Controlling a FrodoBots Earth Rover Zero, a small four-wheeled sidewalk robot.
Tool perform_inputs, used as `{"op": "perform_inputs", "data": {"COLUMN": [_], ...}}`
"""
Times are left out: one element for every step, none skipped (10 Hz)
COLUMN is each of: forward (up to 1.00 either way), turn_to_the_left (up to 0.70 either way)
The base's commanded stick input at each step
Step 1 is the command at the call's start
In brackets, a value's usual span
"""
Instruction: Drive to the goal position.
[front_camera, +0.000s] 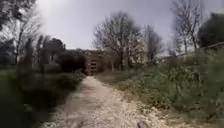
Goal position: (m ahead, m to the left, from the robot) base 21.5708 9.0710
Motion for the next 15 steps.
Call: {"op": "perform_inputs", "data": {"forward": [1.0,1.0,1.0,1.0,1.0,1.0,1.0,1.0,1.0,1.0,1.0,1.0,1.0,1.0,1.0], "turn_to_the_left": [0.0,0.0,0.0,0.0,-0.1,-0.4,-0.34,-0.29,0.0,0.0,0.0,0.0,0.0,0.0,0.0]}}
